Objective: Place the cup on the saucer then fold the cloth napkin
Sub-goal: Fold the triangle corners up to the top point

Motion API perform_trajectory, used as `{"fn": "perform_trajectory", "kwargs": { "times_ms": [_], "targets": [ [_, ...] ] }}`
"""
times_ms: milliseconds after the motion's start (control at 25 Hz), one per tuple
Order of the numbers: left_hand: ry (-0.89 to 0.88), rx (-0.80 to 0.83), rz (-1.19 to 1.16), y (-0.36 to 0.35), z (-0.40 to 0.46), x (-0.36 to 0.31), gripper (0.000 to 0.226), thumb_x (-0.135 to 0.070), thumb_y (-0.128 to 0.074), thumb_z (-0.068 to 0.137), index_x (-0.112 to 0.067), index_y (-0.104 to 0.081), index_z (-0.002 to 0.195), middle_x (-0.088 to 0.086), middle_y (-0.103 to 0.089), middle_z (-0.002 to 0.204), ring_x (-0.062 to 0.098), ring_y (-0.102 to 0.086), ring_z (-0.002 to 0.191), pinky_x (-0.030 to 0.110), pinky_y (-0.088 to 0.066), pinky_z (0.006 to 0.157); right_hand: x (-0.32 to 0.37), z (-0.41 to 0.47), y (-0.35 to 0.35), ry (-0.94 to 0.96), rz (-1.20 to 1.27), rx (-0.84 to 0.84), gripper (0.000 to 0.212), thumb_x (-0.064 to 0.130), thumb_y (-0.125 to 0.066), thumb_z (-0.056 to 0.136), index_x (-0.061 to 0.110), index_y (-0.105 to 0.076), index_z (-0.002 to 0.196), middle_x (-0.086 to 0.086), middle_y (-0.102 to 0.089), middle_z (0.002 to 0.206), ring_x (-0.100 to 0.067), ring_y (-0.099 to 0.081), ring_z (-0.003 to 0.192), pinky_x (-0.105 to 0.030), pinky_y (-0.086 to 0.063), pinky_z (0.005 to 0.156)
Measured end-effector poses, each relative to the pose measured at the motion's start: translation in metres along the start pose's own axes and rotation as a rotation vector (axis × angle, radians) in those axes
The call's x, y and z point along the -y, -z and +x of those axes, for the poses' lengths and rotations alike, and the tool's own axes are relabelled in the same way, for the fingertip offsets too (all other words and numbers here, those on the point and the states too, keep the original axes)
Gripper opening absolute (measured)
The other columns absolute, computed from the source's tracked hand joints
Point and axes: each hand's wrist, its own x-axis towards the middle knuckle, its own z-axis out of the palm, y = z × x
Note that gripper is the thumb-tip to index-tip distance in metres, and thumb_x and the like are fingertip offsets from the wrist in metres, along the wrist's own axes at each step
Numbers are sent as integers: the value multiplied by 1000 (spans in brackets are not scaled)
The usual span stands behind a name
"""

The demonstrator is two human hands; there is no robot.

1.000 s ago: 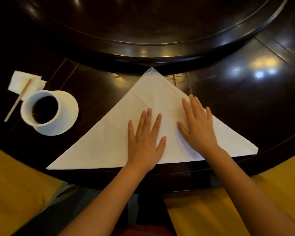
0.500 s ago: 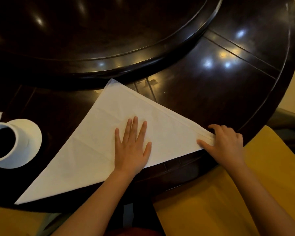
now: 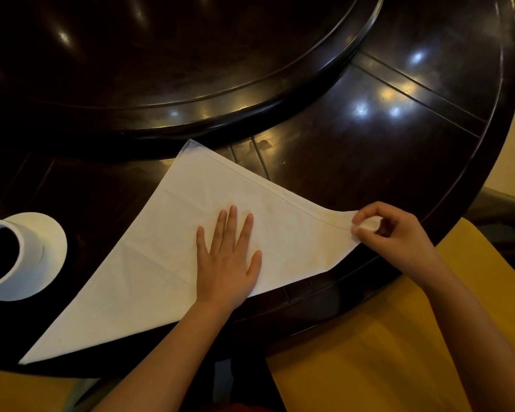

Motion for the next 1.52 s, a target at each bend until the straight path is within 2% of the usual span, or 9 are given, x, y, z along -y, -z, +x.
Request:
{"fn": "perform_trajectory", "kwargs": {
  "times_ms": [160,280,480,680,960,1200,1320,1400,1520],
  "targets": [
    [10,8,-58,2,0,0,68,-56,-2,91,-21,-11,149,10,-16,156,28,-14,143,56,-15,110,43,34,-18,131,-27,227,15,8,-59,85,19,-66,93,1,-67,91,-18,-62,84,-33,-51,75],
    [28,-79,-231,7,-3,2,67,-58,-1,93,-22,0,149,9,-15,156,29,-18,142,56,-18,110,77,67,-40,267,-110,240,13,10,-55,88,13,-67,93,-3,-67,84,-14,-62,79,-25,-49,71],
    [54,-295,-523,9,-13,6,61,-56,-7,95,-30,8,147,-8,15,157,22,-1,145,46,-4,116,116,124,-99,322,-173,197,18,20,-61,88,4,-66,92,-4,-54,67,-11,-48,62,-19,-41,62],
    [92,-238,-381,5,-10,7,61,-51,-7,96,-22,3,149,-3,10,157,19,2,144,42,2,116,122,161,-153,230,-210,164,18,21,-60,88,4,-65,90,-3,-53,66,-12,-50,63,-20,-42,62],
    [125,-87,-155,1,-5,5,64,-48,-12,93,-10,-22,144,11,-31,150,28,-29,137,52,-20,107,109,170,-178,242,-227,29,17,21,-56,90,7,-65,89,-14,-65,80,-20,-58,71,-31,-50,72],
    [130,-53,-62,0,-5,2,65,-47,-22,90,-8,-22,143,12,-32,149,28,-21,138,52,-18,109,102,154,-178,467,-249,22,35,16,-56,90,11,-52,124,-10,-65,109,-24,-60,93,-39,-51,87],
    [140,-44,3,1,-3,2,67,-48,-33,90,-9,-19,143,11,-30,150,28,-18,139,52,-17,109,76,144,-175,857,-562,126,44,27,-43,95,11,-43,136,-11,-50,138,-26,-42,129,-48,-33,108],
    [147,-19,33,2,-3,1,75,-52,-41,86,-9,-18,143,11,-31,150,29,-21,139,53,-18,109,61,143,-174,875,-779,330,55,40,-22,97,17,-20,146,-5,-21,154,-18,-8,142,-43,-5,117],
    [144,12,29,1,-12,0,83,-50,-46,84,-7,-12,146,11,-23,152,28,-16,140,55,-17,108,58,152,-175,854,-860,346,64,49,-7,92,17,-4,147,-3,-6,157,-15,5,143,-38,6,116]
  ]
}}
